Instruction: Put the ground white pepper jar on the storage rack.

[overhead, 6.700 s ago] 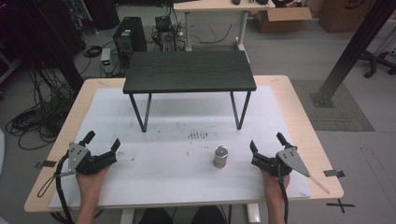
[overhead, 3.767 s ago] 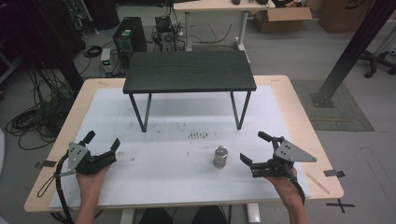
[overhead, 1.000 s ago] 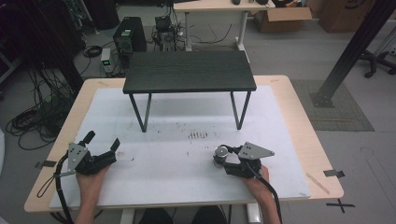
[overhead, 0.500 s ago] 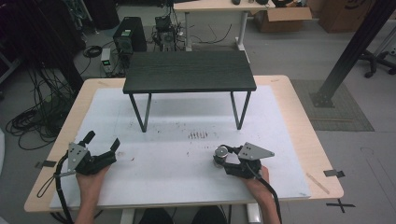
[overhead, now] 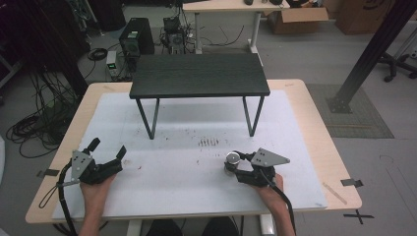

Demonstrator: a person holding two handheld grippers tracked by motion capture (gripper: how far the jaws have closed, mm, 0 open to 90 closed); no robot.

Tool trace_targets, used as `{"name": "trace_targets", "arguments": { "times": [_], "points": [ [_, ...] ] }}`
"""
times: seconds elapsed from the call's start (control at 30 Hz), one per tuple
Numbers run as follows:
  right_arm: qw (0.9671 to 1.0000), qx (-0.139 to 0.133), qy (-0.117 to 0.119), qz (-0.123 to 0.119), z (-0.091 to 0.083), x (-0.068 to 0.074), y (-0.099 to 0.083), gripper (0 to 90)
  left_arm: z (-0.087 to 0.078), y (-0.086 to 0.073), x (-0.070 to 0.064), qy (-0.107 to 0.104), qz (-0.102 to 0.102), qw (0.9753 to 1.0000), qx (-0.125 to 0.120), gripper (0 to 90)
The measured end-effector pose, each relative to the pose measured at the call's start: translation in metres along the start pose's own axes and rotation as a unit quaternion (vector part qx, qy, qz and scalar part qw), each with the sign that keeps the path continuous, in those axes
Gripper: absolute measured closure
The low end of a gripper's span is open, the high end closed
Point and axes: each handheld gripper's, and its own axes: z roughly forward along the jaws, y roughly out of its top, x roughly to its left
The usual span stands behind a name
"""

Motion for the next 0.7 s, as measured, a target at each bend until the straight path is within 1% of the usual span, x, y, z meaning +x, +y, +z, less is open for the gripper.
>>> {"name": "trace_targets", "arguments": {
  "times": [0.3,0.43,0.53,0.57,0.7],
  "points": [
    [1.0000,-0.003,-0.005,0.008,-0.004,-0.002,0.020,48.8,0.000,0.000,0.000,0.000,0.000,1.0000,0.000,3.8],
    [0.9999,-0.003,-0.006,0.013,-0.007,-0.003,0.037,48.8,0.000,0.000,0.000,0.000,0.000,1.0000,0.000,3.8],
    [0.9999,-0.002,-0.005,0.014,-0.008,-0.003,0.043,48.8,0.000,0.000,0.000,0.000,0.000,1.0000,0.000,3.8],
    [0.9999,-0.003,-0.005,0.014,-0.009,-0.003,0.051,48.8,0.000,0.000,0.000,0.000,0.000,1.0000,0.000,3.8],
    [0.9999,-0.001,-0.003,0.015,-0.010,-0.004,0.066,48.8,0.000,0.000,0.000,0.000,0.000,1.0000,0.000,3.8]
  ]
}}
